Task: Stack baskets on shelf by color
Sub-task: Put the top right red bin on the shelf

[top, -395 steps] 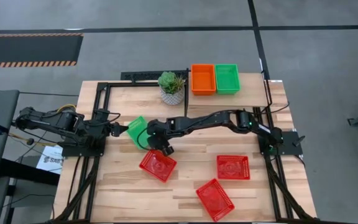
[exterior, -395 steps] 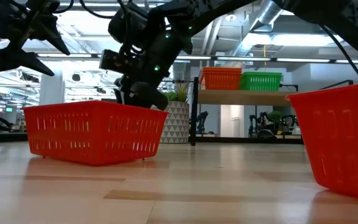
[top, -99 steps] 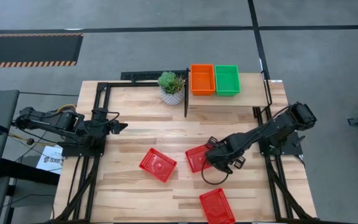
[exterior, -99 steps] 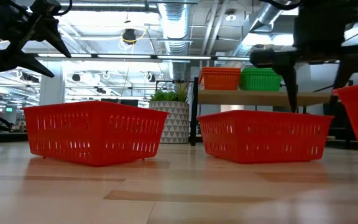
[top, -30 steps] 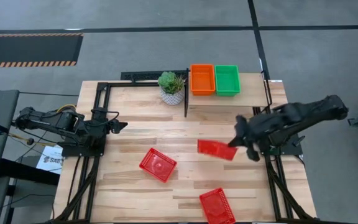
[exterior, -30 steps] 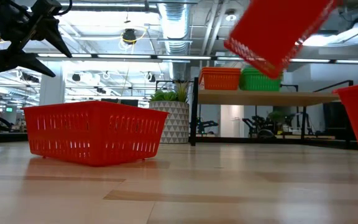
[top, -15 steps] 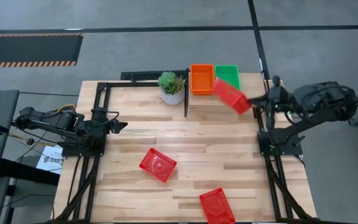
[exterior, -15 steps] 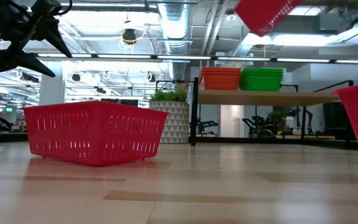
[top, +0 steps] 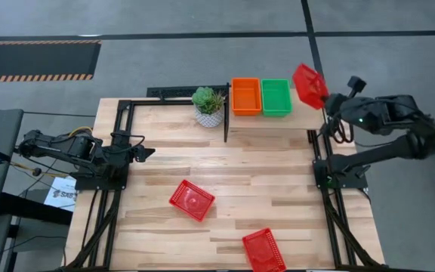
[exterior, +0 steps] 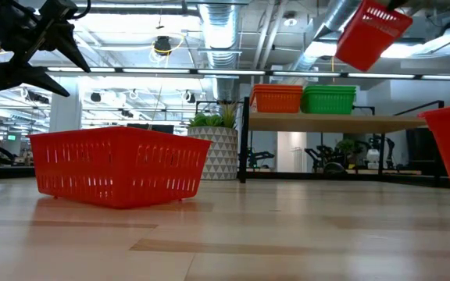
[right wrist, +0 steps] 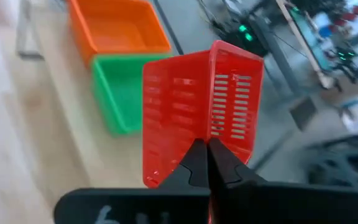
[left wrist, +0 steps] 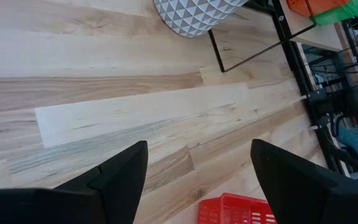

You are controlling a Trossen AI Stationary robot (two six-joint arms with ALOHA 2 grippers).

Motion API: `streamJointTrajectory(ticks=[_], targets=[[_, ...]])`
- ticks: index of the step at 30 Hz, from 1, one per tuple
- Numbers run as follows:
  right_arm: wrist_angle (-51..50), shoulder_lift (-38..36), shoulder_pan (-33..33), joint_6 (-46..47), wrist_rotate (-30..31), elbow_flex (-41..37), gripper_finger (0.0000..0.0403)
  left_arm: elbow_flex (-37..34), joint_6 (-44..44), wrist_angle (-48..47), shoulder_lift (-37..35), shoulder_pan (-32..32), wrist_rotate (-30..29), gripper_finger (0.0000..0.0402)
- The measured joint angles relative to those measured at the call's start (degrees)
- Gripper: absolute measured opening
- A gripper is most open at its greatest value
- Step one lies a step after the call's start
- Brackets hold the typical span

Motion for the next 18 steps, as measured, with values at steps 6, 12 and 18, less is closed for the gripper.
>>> streamJointTrajectory(ticks=[6,12,18], targets=[[-1.66,1.49,-5.87,-9.38,0.13,0.0,0.0,0.0,-0.01,-0.02,0.0,0.0,-0.47,0.0274],[-2.75,4.7,-11.0,-14.81,1.57,-0.02,0.0,0.0,-0.06,-0.29,0.0,0.02,-2.18,0.0274],[-2.38,5.96,-13.39,-16.29,1.62,-4.29,0.0,0.0,-0.24,-0.71,0.0,0.01,-2.48,0.0274]])
